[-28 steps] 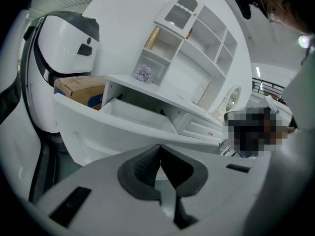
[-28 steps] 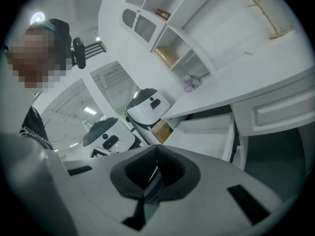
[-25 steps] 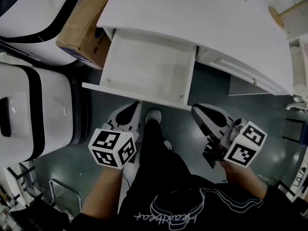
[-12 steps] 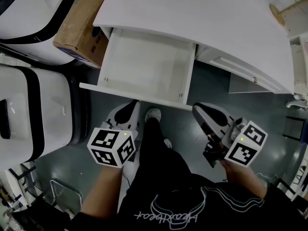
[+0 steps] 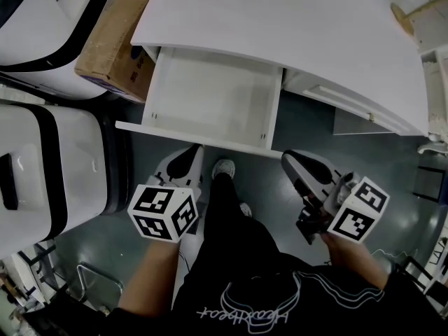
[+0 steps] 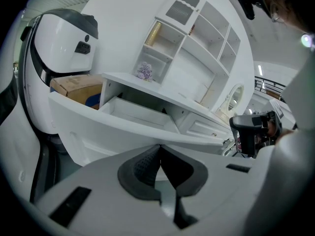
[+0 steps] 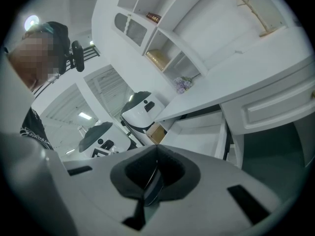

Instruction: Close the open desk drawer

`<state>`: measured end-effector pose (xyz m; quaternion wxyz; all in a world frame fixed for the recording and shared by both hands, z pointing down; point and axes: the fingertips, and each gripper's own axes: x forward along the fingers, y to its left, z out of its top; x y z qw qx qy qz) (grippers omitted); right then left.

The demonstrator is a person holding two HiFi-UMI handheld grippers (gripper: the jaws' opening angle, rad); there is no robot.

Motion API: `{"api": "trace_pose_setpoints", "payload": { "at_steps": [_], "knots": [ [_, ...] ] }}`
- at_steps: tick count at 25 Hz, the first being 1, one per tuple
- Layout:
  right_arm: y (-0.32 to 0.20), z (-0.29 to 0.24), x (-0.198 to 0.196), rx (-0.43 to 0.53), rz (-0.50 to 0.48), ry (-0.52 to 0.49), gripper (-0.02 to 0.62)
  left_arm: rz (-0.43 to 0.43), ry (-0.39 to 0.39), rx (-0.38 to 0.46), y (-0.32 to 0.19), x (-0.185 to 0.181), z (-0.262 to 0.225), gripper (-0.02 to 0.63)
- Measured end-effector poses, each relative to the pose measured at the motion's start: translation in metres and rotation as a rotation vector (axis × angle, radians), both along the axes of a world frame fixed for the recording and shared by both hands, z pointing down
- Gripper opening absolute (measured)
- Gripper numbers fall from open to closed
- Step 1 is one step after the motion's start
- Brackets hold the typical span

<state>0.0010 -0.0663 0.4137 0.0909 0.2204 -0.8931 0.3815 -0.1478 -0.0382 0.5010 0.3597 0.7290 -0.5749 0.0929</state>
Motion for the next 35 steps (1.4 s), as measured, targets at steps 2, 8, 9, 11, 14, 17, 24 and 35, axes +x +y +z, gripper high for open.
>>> {"api": "trace_pose_setpoints", "payload": {
  "at_steps": [2, 8, 9, 11, 14, 17, 24, 35],
  "knots": [
    [-0.003, 0.0, 0.002, -0.001, 0.008, -0.001, 0.006, 0.0, -0.003, -0.001, -0.004, 0.0, 0.0, 0.005],
    [-0.011, 0.0, 0.005, -0.011, 0.037, -0.002, 0.006, 0.011, -0.018, -0.011, -0.017, -0.001, 0.0, 0.005],
    [-0.012, 0.0, 0.005, -0.013, 0.04, -0.003, 0.006, 0.011, -0.021, -0.011, -0.019, -0.001, 0.0, 0.005],
    [-0.014, 0.0, 0.004, -0.014, 0.043, -0.007, 0.006, 0.01, -0.025, -0.012, -0.024, -0.002, 0.001, 0.005],
    [-0.017, 0.0, 0.003, -0.016, 0.044, -0.01, 0.006, 0.011, -0.027, -0.011, -0.032, -0.002, 0.0, 0.005],
    [-0.022, 0.003, 0.005, -0.022, 0.053, -0.005, 0.006, 0.013, -0.027, -0.011, -0.041, -0.002, 0.0, 0.005],
    [-0.035, 0.006, 0.013, -0.034, 0.08, 0.0, 0.006, 0.007, -0.031, -0.012, -0.06, -0.004, 0.001, 0.005],
    [-0.048, 0.02, 0.014, -0.075, 0.093, 0.013, 0.006, 0.009, -0.03, 0.001, -0.089, -0.005, 0.0, 0.005]
  ]
}}
